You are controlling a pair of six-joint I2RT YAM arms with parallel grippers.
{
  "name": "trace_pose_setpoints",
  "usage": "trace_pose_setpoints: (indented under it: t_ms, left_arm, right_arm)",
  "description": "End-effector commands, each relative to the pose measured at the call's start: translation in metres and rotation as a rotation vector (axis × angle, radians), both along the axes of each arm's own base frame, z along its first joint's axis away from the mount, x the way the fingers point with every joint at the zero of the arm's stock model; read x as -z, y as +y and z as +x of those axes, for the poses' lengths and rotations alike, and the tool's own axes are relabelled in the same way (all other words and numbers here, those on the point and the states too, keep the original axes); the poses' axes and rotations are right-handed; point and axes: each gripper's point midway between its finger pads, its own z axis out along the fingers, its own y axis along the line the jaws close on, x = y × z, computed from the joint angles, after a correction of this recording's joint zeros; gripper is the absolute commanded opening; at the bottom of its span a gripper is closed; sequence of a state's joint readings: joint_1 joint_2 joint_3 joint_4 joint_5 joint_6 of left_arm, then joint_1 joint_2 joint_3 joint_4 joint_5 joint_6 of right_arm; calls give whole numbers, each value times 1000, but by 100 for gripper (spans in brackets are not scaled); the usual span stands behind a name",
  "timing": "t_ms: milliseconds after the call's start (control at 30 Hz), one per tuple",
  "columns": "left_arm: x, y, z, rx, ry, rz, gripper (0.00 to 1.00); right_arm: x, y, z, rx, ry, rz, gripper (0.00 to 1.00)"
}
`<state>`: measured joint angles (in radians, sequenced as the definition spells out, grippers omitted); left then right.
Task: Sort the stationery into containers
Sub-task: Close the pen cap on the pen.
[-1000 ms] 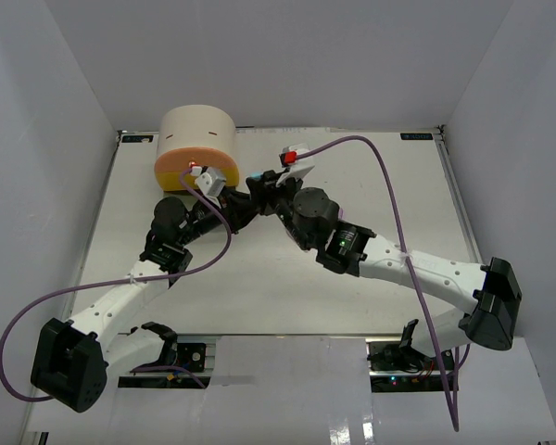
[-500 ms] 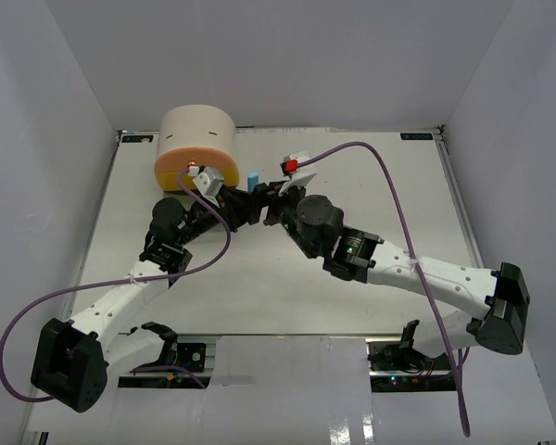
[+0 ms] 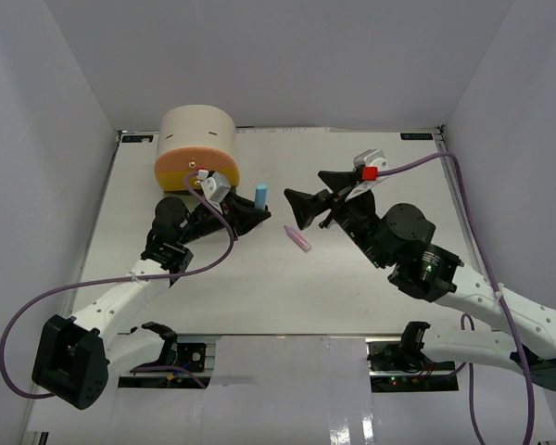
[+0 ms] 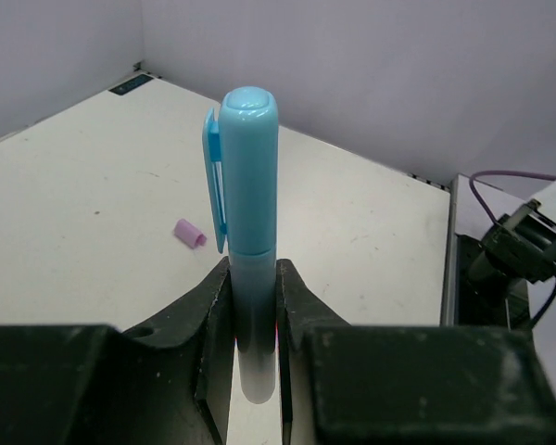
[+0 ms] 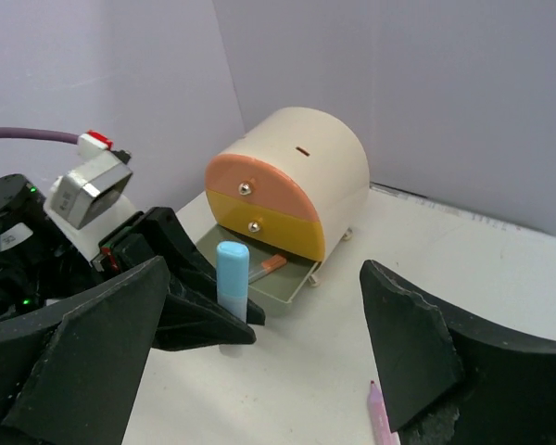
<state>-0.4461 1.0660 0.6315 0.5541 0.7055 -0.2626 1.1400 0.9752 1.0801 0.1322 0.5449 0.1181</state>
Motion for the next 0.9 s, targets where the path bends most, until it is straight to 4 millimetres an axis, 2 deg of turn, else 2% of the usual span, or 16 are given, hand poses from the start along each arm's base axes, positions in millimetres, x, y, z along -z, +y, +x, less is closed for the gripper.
trace_pose_setpoints:
  t_ms: [0,67,100,133,200,267,367,400,433,467,567,700,867]
  left_arm:
    - [-9,-7,-16,121,-32,21,0]
    - [-9,-9,-19,150,-26,28,0]
    - [-7,-10,-21,168,-13,36,0]
    - [-8,-11,-23,179,-14,39,0]
    - [-4,-11,-26,201,1,50,0]
    - [-3,-11,-28,208,-1,59,0]
    - [0,-10,-30,210,4,72,0]
    - [1,-10,-30,210,6,74,0]
    - [1,-10,-30,210,8,75,0]
    - [1,-10,-30,210,8,75,0]
    - [3,-10,-30,216,12,80,0]
    - [1,-10,-32,217,2,79,0]
    - [0,-10,-35,231,-5,77,0]
  right_arm:
    - [0,10,-16,-160,-76,-66,90]
    - [-4,11,-16,-217,-108,-75,90]
    - [-7,22,-25,-309,-126,-82,90]
    - [-6,21,-18,-317,-130,-93,91]
    - [-5,31,-14,-399,-120,-113,100]
    - [-4,41,-13,-460,-107,-117,88]
    - [-1,59,-11,-537,-94,-141,79]
    - [6,66,-5,-542,-73,-158,78]
    - [2,68,-2,-546,-79,-157,76]
    - [8,74,1,-566,-64,-169,72]
    - [6,80,1,-607,-62,-169,65]
    - [20,83,11,-613,-16,-177,60]
    - [32,88,13,-655,20,-185,54]
